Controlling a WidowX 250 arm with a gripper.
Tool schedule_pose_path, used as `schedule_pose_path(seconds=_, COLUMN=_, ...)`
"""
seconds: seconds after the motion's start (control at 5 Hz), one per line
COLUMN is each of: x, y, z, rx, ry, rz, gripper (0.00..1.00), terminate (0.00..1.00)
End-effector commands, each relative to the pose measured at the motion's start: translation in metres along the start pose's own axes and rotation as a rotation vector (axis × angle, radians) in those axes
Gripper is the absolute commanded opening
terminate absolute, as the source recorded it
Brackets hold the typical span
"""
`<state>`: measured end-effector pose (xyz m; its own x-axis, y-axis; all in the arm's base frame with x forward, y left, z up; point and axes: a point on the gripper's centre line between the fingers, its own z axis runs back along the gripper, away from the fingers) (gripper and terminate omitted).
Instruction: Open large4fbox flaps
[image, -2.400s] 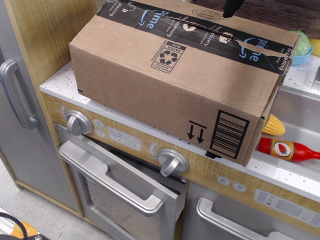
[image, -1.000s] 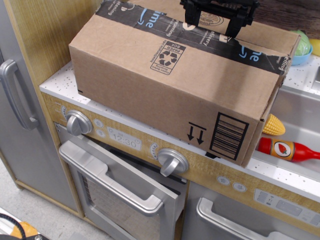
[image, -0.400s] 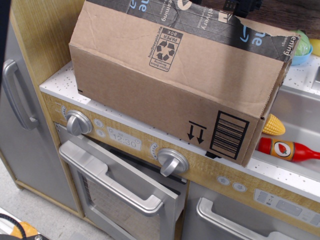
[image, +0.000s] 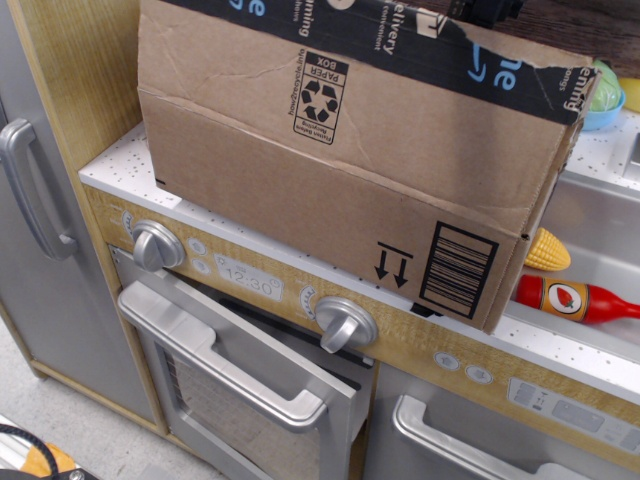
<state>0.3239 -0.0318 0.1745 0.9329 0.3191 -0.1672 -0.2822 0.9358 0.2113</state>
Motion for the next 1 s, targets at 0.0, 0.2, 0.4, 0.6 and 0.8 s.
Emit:
schedule_pose_path(seconds=0.0, x=-0.039, y=0.014, z=0.007, rx=-0.076, ry=-0.096, rz=0.056, gripper=1.0, terminate=0.0)
schedule_pose_path(seconds=0.2, x=-0.054, y=0.018, z=-0.01, rx=-0.121, ry=-0.107, rz=0.067, gripper=1.0, terminate=0.0)
schedule_pose_path(seconds=0.4, x=-0.065, y=0.022, z=-0.037, rx=-0.179, ry=-0.139, rz=0.077, gripper=1.0, terminate=0.0)
schedule_pose_path(seconds=0.6, x=-0.069, y=0.022, z=-0.058, rx=-0.222, ry=-0.175, rz=0.073, gripper=1.0, terminate=0.0)
schedule_pose_path(seconds=0.8, x=-0.069, y=0.02, z=-0.071, rx=-0.254, ry=-0.216, rz=0.076, gripper=1.0, terminate=1.0)
